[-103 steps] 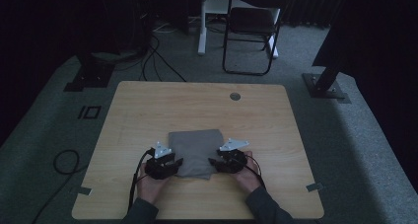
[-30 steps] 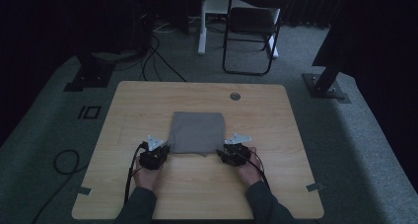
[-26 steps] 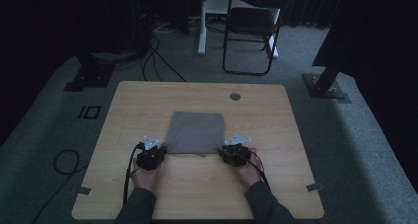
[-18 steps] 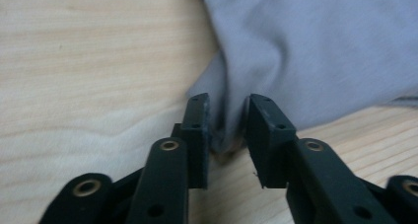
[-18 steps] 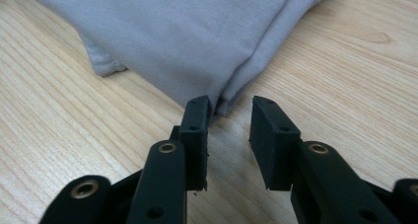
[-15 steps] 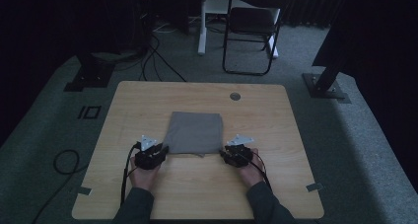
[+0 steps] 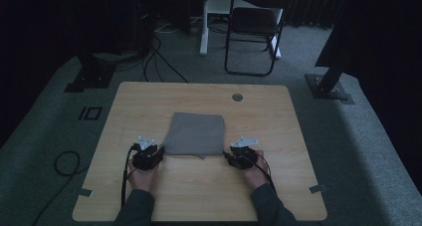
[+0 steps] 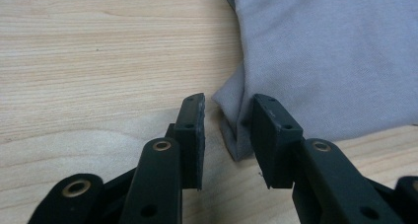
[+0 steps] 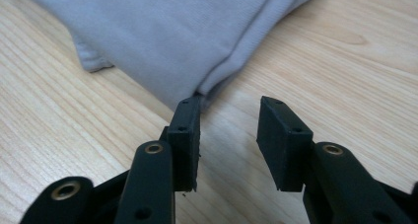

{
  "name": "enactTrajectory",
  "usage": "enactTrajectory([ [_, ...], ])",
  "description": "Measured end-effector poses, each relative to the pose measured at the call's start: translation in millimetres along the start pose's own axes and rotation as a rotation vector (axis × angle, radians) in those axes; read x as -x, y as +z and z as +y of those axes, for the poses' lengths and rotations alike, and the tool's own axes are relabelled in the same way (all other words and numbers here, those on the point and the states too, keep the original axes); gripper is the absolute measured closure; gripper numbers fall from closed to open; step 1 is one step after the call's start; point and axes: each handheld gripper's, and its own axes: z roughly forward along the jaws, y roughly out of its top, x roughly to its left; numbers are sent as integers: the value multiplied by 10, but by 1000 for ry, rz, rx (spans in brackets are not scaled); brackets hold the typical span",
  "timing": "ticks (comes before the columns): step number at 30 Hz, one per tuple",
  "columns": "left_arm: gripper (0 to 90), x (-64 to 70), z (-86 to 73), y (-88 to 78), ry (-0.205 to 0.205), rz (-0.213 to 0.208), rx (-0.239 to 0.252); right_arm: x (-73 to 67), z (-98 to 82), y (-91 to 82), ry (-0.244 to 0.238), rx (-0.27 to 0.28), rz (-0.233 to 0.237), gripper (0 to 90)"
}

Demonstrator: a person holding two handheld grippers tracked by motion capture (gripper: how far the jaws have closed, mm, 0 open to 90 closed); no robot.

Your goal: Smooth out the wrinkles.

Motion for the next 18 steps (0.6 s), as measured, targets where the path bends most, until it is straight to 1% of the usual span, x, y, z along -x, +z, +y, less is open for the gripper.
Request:
enactTrajectory([
  [1,640,2,-2,-18,13,11,-3,12,-3,-14,5,5,-3,600],
  [2,619,2,-2,-18,13,11,-3,12,-3,-14,5,5,-3,600],
  [3,602,-7,-15,-55,34,35,-7,50,-12,-49,14,12,-24,573],
  [5,592,-28,-23,-78,31,42,-5,79,-22,-67,22,12,-30,564],
  [8,582,-59,-33,-98,11,47,2,130,-37,-92,36,19,-43,549],
  [11,577,-60,-38,-104,12,54,-2,166,-44,-111,57,23,-47,542],
  [14,575,-52,-43,-97,14,54,-3,176,-52,-105,61,20,-46,537],
  [18,574,-49,-45,-89,12,59,-4,169,-58,-85,52,13,-41,534],
])
